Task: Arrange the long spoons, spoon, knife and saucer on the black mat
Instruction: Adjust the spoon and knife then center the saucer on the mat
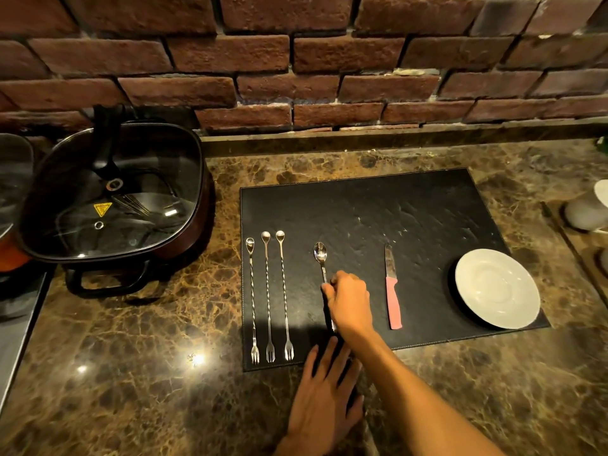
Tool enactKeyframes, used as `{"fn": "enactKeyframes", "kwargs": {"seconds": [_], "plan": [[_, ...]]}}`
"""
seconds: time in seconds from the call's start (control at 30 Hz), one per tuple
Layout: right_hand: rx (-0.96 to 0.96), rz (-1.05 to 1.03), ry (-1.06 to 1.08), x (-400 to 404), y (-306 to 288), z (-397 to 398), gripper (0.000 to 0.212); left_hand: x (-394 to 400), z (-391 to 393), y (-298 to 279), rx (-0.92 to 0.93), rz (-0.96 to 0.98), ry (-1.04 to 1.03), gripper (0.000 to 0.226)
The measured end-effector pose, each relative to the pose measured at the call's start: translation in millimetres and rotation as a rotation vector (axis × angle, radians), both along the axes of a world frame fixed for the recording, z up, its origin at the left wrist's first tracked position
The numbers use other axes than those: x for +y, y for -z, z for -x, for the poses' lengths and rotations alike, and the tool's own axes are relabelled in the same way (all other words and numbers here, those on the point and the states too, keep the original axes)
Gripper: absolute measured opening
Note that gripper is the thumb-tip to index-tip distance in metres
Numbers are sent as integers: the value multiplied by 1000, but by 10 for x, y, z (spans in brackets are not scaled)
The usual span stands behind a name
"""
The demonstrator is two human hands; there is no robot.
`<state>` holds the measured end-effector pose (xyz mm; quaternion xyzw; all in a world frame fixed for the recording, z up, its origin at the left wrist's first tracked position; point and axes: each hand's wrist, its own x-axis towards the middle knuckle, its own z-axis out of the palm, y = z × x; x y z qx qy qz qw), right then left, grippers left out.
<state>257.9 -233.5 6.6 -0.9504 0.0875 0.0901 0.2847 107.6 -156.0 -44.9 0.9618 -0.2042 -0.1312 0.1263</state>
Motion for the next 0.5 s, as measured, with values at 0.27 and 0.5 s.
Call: {"fn": "enactKeyframes", "kwargs": {"seconds": [0.27, 0.5], "plan": [[-105, 187, 208, -807, -105, 94, 20, -244, 20, 20, 75, -45, 94, 70], [-9, 160, 164, -888, 0, 143, 16, -454, -41, 29, 90, -104, 157, 65]]}}
